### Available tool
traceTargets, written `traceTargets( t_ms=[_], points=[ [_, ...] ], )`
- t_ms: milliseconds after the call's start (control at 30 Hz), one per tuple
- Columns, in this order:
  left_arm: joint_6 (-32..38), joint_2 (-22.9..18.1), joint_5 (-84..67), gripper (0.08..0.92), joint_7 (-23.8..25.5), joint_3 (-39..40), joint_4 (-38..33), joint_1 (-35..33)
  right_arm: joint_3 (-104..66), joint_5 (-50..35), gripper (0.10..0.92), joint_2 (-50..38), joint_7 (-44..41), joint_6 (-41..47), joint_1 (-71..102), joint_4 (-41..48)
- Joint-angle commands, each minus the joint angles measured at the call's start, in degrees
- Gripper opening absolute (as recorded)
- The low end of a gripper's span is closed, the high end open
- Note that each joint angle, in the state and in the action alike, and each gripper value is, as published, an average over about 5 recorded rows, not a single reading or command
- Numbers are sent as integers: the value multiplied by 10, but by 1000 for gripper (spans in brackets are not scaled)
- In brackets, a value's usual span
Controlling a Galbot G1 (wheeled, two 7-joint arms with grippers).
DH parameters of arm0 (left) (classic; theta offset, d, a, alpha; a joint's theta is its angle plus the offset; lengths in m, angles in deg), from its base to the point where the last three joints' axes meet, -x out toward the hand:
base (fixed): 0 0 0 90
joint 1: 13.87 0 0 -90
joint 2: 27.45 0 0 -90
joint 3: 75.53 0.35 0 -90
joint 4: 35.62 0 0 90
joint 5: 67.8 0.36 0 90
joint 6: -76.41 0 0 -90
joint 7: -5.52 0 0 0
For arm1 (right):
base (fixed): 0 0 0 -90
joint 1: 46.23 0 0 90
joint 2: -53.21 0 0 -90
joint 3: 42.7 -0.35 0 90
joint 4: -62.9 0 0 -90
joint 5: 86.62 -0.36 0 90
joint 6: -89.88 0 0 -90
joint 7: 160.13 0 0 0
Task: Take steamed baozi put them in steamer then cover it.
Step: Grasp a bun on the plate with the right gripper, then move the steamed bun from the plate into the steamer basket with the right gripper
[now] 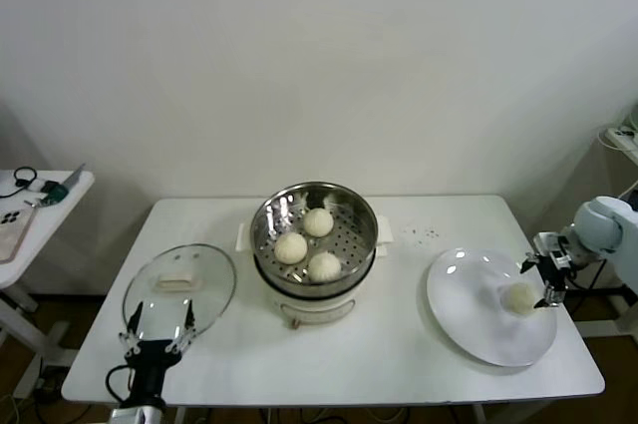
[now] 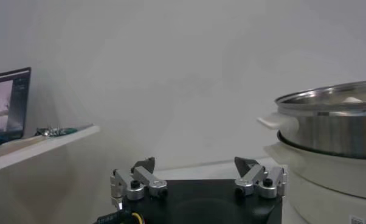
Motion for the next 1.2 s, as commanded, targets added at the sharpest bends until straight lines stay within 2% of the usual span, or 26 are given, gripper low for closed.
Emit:
traceTargets(
  t_ms=[33,433,700,900,1033,1200],
  points=[
    [0,-1,1,823,0,-2,0,0,-13,12,823,9,-2,0,21,12],
    [-1,-2,7,823,-1,0,-2,0,-12,26,813,33,-7,-6,20,33],
    [0,-3,8,823,-1,0,-1,0,-10,32,707,36,-13,-8,19,37],
    [0,-3,8,823,-2,0,-3,1,-13,25,696,34,-12,-8,17,34],
    [0,-3,8,823,-1,0,-4,0,-3,-17,696,27,-4,1,-1,26],
    [-1,-3,14,823,1,1,-10,-4,80,-125,703,12,6,42,-90,-1]
  ],
)
